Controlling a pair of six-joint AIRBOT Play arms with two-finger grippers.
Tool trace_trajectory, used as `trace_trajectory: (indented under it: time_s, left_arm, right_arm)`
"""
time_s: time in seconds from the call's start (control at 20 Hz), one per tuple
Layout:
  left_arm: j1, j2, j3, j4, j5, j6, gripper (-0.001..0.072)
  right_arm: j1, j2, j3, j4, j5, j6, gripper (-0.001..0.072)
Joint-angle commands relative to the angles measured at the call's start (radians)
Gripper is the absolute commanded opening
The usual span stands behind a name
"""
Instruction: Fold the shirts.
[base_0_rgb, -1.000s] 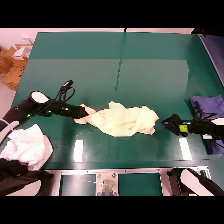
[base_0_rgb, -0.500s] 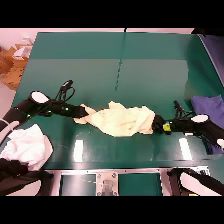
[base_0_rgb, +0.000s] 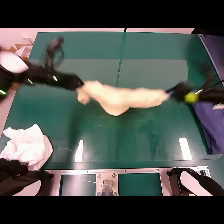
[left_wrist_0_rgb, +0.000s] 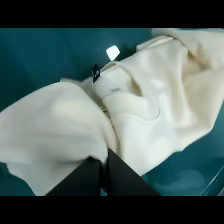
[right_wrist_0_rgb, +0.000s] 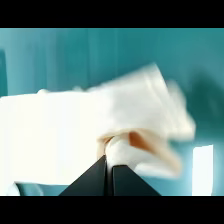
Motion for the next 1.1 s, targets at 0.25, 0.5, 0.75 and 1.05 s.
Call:
trace_trajectory:
  time_s: [0.25,0.5,0.75,1.05]
  left_arm:
    - [0.001,0.085,0.812,0.171,-0.152,-0.146,0.0023]
    - [0.001,0.193,0.825,0.177,-0.091,-0.131,0.0023]
    - [0.001,0.187,0.668,0.177,-0.069,-0.119,0.0024]
    - [0.0,0.04,0.162,0.045,0.007,-0.11,0.0024]
  right_arm:
    - [-0.214,0.214,0.799,0.005,0.053,0.138,0.0015]
    - [-0.214,0.249,0.903,0.001,0.023,0.156,0.0015]
    - [-0.214,0.246,0.744,0.006,0.034,0.151,0.0016]
    - [-0.072,0.168,0.071,0.024,-0.18,0.005,0.0016]
